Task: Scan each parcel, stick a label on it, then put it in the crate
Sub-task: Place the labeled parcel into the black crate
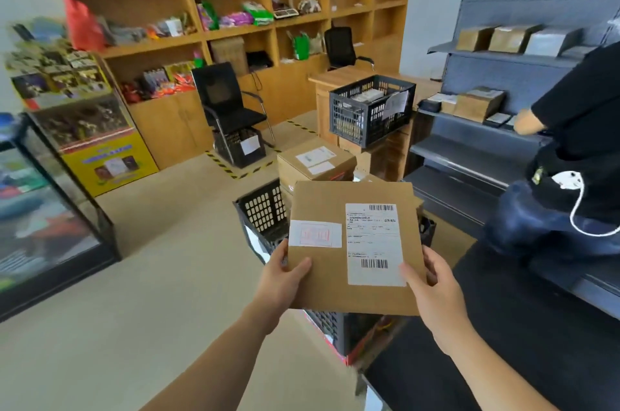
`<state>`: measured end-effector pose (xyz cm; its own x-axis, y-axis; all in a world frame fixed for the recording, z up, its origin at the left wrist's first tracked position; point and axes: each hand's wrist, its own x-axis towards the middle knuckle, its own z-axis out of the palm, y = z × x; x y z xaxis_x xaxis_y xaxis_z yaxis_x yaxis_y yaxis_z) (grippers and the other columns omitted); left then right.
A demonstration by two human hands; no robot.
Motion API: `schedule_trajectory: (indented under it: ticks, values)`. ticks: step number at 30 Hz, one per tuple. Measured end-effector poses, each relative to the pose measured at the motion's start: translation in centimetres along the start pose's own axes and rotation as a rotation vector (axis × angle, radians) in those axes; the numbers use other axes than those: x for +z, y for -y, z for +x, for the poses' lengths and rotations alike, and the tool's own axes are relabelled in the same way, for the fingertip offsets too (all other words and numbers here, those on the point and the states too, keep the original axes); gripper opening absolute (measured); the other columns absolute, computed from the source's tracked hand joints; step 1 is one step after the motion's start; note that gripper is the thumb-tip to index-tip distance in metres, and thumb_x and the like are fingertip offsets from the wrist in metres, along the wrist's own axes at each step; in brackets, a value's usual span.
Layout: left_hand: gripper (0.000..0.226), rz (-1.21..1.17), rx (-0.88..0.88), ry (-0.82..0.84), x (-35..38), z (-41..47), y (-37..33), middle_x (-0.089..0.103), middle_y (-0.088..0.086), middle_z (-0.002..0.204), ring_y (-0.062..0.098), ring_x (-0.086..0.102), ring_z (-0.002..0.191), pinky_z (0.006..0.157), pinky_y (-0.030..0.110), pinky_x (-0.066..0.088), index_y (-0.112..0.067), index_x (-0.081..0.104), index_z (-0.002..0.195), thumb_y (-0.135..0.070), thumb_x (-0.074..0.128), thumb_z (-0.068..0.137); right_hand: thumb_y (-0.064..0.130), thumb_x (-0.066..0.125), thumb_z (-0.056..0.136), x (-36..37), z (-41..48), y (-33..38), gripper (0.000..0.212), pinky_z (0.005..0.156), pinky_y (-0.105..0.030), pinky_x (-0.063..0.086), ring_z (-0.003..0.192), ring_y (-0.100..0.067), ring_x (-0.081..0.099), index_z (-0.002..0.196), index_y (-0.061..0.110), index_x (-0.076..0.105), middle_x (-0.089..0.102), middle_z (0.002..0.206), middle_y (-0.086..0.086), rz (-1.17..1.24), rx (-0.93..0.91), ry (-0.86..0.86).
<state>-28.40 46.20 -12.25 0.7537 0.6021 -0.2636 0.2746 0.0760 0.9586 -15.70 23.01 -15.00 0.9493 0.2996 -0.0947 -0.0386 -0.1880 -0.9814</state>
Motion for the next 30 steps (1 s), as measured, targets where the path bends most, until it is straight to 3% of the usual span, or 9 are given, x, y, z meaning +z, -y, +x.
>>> schedule_trajectory:
  ticks: [7, 12, 16, 19, 21, 23, 25, 28, 30]
  values:
    - [0.057, 0.041, 0.0, 0.034, -6.2, 8.5, -1.3, 0.065, -0.012, 0.124, 0.013, 0.067, 0.107, 0.09, 0.037, 0.058, -0.04, 0.042, 0.144, -0.037, 0.068, 0.093, 0.045, 0.07, 0.093, 7.6, 4.3, 2.1, 0.059, 0.1, -0.049, 0.055, 0.123, -0.015, 0.057, 0.146, 0.039, 0.045, 0.061, 0.132, 0.016, -0.011, 0.024, -0.029]
    - [0.053, 0.04, -0.038, 0.059, -6.6, 15.3, -2.4, 0.057, -0.013, 0.121, 0.012, 0.061, 0.108, 0.081, 0.032, 0.055, -0.034, 0.039, 0.139, -0.032, 0.068, 0.095, 0.037, 0.068, 0.096, 10.6, 8.9, 2.5, 0.058, 0.093, -0.036, 0.052, 0.124, -0.015, 0.054, 0.148, 0.035, 0.042, 0.058, 0.134, 0.012, 0.018, 0.057, -0.086]
    - [0.044, 0.069, -0.005, 0.124, -5.2, 21.9, -3.7, 0.061, -0.012, 0.121, 0.009, 0.063, 0.105, 0.075, 0.023, 0.051, -0.032, 0.044, 0.13, -0.025, 0.068, 0.095, 0.025, 0.07, 0.096, 11.9, 13.6, 1.8, 0.057, 0.1, -0.037, 0.052, 0.117, -0.005, 0.059, 0.147, 0.033, 0.048, 0.062, 0.132, 0.017, 0.094, 0.084, -0.177]
    - [0.047, 0.076, -0.024, 0.208, -4.0, 27.2, -4.5, 0.063, -0.01, 0.122, 0.012, 0.066, 0.107, 0.083, 0.028, 0.056, -0.032, 0.047, 0.131, -0.021, 0.071, 0.093, 0.02, 0.07, 0.096, 12.5, 17.1, 1.0, 0.054, 0.083, -0.023, 0.049, 0.109, 0.004, 0.057, 0.145, 0.033, 0.049, 0.062, 0.125, 0.024, 0.14, 0.133, -0.229]
    - [0.05, 0.087, -0.035, 0.265, -2.9, 30.3, -5.0, 0.064, -0.008, 0.125, 0.015, 0.066, 0.109, 0.089, 0.036, 0.057, -0.031, 0.049, 0.132, -0.013, 0.072, 0.091, 0.019, 0.07, 0.096, 12.9, 19.0, 0.5, 0.057, 0.078, -0.02, 0.048, 0.107, 0.004, 0.057, 0.147, 0.031, 0.047, 0.061, 0.123, 0.024, 0.148, 0.162, -0.257]
    - [0.05, 0.11, -0.033, 0.317, -1.8, 33.0, -5.3, 0.065, -0.008, 0.122, 0.014, 0.066, 0.107, 0.086, 0.033, 0.056, -0.03, 0.052, 0.131, -0.008, 0.071, 0.09, 0.019, 0.07, 0.096, 12.9, 20.7, 0.4, 0.059, 0.075, -0.021, 0.047, 0.106, 0.003, 0.057, 0.148, 0.031, 0.046, 0.062, 0.123, 0.023, 0.147, 0.204, -0.29]
    - [0.054, 0.139, -0.046, 0.369, -0.4, 35.4, -5.5, 0.065, -0.009, 0.12, 0.013, 0.065, 0.106, 0.085, 0.032, 0.056, -0.03, 0.052, 0.133, -0.012, 0.074, 0.088, 0.02, 0.07, 0.096, 12.6, 22.1, -0.1, 0.058, 0.073, -0.021, 0.046, 0.105, 0.002, 0.056, 0.147, 0.034, 0.046, 0.062, 0.125, 0.021, 0.148, 0.253, -0.341]
    - [0.075, 0.193, -0.042, 0.446, 1.5, 37.9, -6.2, 0.065, -0.008, 0.125, 0.016, 0.065, 0.11, 0.095, 0.041, 0.055, -0.03, 0.05, 0.142, -0.033, 0.077, 0.072, 0.02, 0.071, 0.096, 12.2, 23.5, -0.3, 0.059, 0.073, -0.021, 0.047, 0.107, 0.001, 0.058, 0.147, 0.035, 0.047, 0.063, 0.123, 0.022, 0.134, 0.286, -0.412]
    - [0.076, 0.202, -0.059, 0.494, 2.7, 39.8, -6.3, 0.068, -0.008, 0.122, 0.018, 0.066, 0.109, 0.098, 0.046, 0.054, -0.033, 0.052, 0.141, -0.036, 0.076, 0.068, 0.02, 0.071, 0.096, 12.0, 24.5, -0.4, 0.06, 0.074, -0.02, 0.048, 0.107, 0.0, 0.057, 0.149, 0.034, 0.045, 0.061, 0.123, 0.022, 0.133, 0.318, -0.462]
